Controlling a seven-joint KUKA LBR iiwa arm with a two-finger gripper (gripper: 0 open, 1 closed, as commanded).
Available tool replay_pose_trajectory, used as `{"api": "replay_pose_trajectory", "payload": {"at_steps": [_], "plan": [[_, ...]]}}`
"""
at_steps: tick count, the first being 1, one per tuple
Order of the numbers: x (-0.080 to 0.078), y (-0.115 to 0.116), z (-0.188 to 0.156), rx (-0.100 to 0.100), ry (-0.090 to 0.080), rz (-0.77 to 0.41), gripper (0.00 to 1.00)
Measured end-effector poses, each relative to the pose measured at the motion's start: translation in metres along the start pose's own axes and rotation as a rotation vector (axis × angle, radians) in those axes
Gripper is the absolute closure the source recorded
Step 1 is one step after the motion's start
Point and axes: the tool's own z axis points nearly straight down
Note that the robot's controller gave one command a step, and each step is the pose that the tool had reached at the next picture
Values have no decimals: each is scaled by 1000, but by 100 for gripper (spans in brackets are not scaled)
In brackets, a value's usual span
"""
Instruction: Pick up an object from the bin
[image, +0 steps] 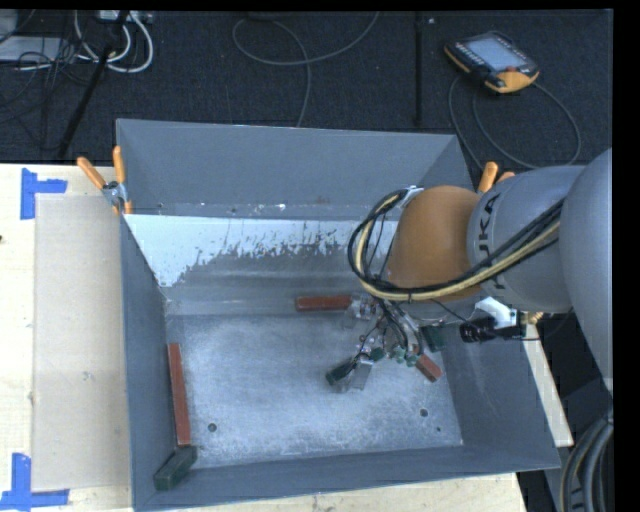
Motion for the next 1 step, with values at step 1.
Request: {"api": "replay_pose_trajectory", "payload": {"at_steps": [1], "plan": [[-26,14,-5,0,-1,-44,100]]}}
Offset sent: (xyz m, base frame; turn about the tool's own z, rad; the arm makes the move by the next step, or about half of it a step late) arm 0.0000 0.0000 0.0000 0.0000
